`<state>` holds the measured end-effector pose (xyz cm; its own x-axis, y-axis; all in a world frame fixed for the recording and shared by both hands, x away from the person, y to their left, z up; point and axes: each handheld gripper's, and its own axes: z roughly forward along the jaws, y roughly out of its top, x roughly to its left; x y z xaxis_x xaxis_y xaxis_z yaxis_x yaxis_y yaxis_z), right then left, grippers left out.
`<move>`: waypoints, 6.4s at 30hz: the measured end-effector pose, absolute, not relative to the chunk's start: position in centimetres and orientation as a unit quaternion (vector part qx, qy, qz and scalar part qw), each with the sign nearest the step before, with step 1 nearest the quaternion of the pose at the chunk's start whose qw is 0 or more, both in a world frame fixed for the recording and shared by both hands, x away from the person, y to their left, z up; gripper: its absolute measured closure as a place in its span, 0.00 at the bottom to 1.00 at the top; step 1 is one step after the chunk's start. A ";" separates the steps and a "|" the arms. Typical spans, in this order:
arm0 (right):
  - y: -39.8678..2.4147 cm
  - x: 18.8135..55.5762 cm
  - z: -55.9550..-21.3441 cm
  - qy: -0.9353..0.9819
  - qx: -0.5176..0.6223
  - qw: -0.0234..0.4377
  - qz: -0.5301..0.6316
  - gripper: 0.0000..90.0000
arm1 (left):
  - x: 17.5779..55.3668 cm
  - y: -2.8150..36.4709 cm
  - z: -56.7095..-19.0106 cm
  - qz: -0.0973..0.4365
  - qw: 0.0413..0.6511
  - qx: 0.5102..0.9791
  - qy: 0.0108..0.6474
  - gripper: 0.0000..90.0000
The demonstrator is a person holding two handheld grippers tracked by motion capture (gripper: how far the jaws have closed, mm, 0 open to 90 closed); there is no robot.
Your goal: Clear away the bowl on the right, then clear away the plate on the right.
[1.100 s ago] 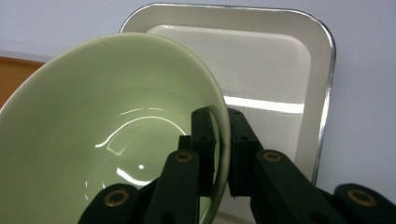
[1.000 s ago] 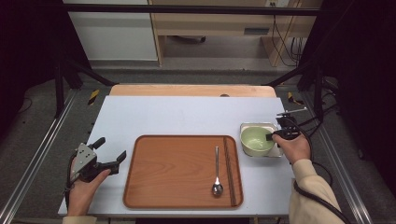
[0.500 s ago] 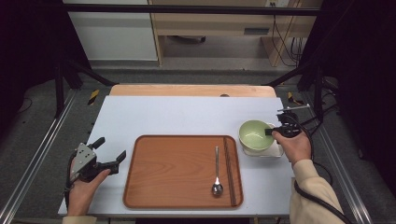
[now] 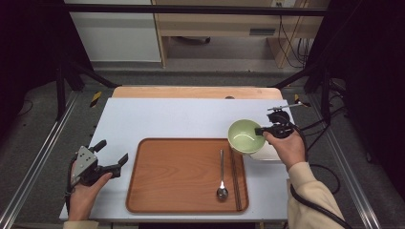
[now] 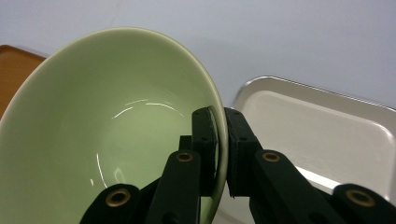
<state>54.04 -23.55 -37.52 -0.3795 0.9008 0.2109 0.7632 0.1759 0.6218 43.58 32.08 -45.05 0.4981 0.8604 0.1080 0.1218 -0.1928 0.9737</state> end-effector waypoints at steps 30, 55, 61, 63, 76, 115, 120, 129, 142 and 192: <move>-13.8 52.0 -39.0 0.821 0.452 0.062 0.344 0.94 | 43.5 32.2 -45.0 0.354 0.528 0.684 0.358 0.06; -9.5 49.1 -41.7 0.858 0.405 0.024 0.314 0.94 | 43.6 32.4 -44.9 0.353 0.529 0.683 0.359 0.06; -9.5 48.7 -42.1 0.862 0.403 0.010 0.307 0.94 | 43.6 32.4 -44.9 0.353 0.530 0.683 0.358 0.06; -9.5 48.7 -42.2 0.865 0.399 0.009 0.303 0.94 | 43.5 32.3 -44.9 0.353 0.529 0.684 0.357 0.06; -9.6 49.3 -43.2 0.866 0.399 -0.008 0.299 0.93 | 43.6 32.3 -45.0 0.353 0.527 0.686 0.358 0.06; -16.4 47.5 -39.3 0.817 0.354 0.159 0.426 0.15 | 43.9 31.5 -46.1 0.357 0.508 0.696 0.361 0.06; -18.4 47.8 -39.3 0.804 0.375 0.174 0.427 0.13 | 43.9 31.6 -46.1 0.357 0.507 0.696 0.362 0.06; -22.7 48.6 -39.5 0.772 0.431 0.192 0.425 0.19 | 44.0 31.3 -46.4 0.355 0.505 0.698 0.363 0.06; -29.3 49.4 -41.7 0.727 0.518 0.240 0.382 0.22 | 43.9 31.2 -46.5 0.358 0.502 0.699 0.363 0.06; -35.4 49.7 -46.8 0.642 0.668 0.145 0.347 0.78 | 43.8 31.3 -46.1 0.365 0.504 0.694 0.362 0.06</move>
<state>49.70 -35.38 -46.81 -0.0660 0.9587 0.2766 0.7569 -0.1325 0.6400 43.83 31.30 -46.06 0.4719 0.8701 0.1424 0.1338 -0.2303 0.9639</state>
